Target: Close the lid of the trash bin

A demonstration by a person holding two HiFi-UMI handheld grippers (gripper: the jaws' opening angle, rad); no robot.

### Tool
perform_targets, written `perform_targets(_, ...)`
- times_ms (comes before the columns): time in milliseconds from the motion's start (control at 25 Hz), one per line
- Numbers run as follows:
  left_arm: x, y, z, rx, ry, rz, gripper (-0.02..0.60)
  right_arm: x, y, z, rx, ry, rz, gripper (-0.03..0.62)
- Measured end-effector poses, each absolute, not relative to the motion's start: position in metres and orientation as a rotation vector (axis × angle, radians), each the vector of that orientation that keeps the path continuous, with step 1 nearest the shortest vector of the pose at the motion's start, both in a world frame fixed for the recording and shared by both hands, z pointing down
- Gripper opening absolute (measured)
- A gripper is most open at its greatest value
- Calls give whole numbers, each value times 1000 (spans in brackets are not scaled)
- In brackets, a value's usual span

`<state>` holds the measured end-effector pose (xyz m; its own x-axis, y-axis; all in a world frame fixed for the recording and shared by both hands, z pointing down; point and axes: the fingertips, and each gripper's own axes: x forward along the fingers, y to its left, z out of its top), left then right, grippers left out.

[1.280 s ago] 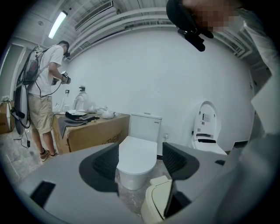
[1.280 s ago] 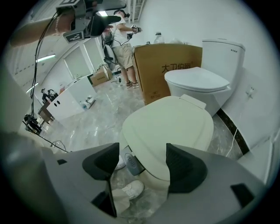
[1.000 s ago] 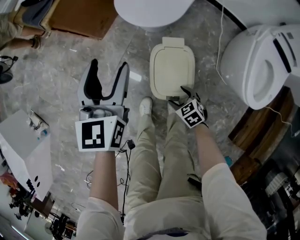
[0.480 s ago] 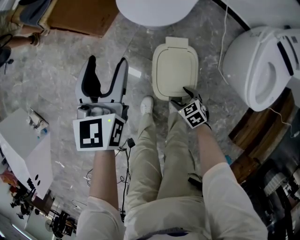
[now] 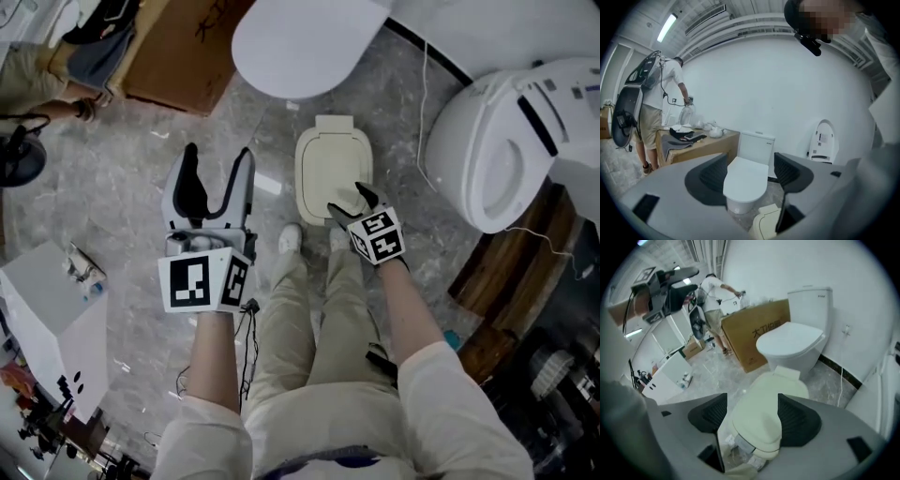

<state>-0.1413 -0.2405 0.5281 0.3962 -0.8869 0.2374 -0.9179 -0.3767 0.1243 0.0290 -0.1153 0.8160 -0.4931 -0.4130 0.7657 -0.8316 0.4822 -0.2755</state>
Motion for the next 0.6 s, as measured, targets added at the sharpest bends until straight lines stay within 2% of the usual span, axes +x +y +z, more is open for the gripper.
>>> perform_targets(160,-124,-223,440,2500,-1582,115,295,45,-161,676,1225,-2202,783,304)
perform_targets(400,-88,-173,284,2655,-1560,-102,290,63,-165,426,1511,-2404,631,251)
perform_targets(480,-77,-158,244,2715,-1557,-182,262,62,-156,356,1584,-2500,511,230)
perform_targets(600,-60,-136,203,2798,-1536,-290,165,61,-133,279,1669,-2600,257,160)
